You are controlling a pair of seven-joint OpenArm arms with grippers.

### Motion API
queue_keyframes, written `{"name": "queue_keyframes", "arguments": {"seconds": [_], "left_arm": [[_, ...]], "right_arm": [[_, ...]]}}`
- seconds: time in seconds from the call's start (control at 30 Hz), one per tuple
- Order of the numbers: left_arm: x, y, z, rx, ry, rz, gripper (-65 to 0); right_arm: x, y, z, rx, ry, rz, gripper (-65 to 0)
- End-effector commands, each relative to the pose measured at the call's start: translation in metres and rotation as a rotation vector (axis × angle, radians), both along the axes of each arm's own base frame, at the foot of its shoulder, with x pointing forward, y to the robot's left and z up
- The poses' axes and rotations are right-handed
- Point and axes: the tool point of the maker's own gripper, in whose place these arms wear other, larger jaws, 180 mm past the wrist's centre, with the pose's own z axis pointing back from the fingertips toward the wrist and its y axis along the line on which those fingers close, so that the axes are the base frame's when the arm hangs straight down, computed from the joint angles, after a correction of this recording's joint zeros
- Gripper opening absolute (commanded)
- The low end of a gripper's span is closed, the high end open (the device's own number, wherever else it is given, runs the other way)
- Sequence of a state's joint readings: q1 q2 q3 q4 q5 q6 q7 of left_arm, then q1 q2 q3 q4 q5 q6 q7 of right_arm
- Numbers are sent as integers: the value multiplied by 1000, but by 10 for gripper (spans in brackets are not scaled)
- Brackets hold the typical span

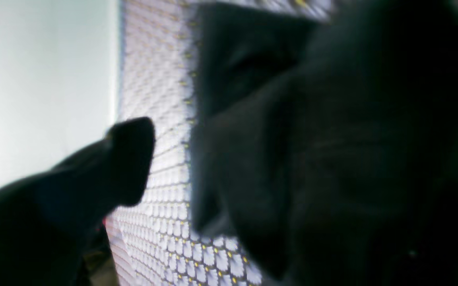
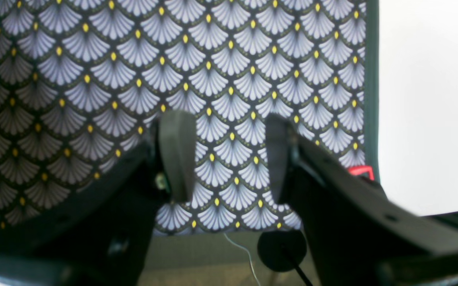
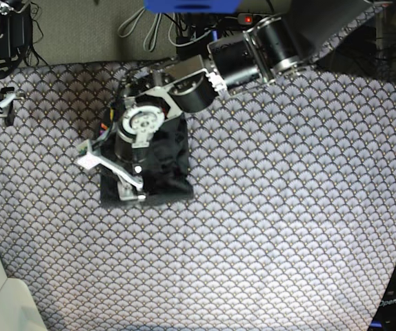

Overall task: Fold the T-shirt properly
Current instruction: 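Flip the bundle over with the left gripper, turning it onto its other face, then press the bundle flat with the left gripper and withdraw it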

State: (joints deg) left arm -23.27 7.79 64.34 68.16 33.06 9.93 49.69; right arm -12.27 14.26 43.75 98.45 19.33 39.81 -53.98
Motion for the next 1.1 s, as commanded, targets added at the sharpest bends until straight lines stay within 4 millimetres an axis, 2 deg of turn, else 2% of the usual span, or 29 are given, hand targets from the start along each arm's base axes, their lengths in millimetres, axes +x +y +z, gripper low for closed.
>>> {"name": "queue_keyframes", "arguments": {"seconds": [0.0,0.07,0.17,0.43,0.7,0.97,1.07], "left_arm": [[8,-15,37,-91,-97,-6,-17],[11,-16,56,-182,-151,29,0],[15,-11,66,-241,-189,72,0],[15,-9,60,-225,-172,83,0],[5,-2,36,-117,-88,96,0],[9,-6,41,-130,-107,74,0],[15,-1,44,-144,-108,96,0]], "right_arm": [[7,-4,13,-21,-42,13,-354],[7,-4,13,-21,-42,13,-354],[7,0,10,-9,-42,10,-354],[7,0,10,-9,-42,10,-354],[7,0,9,-7,-42,11,-354],[6,4,6,6,-42,7,-354],[6,4,6,6,-42,7,-354]]}}
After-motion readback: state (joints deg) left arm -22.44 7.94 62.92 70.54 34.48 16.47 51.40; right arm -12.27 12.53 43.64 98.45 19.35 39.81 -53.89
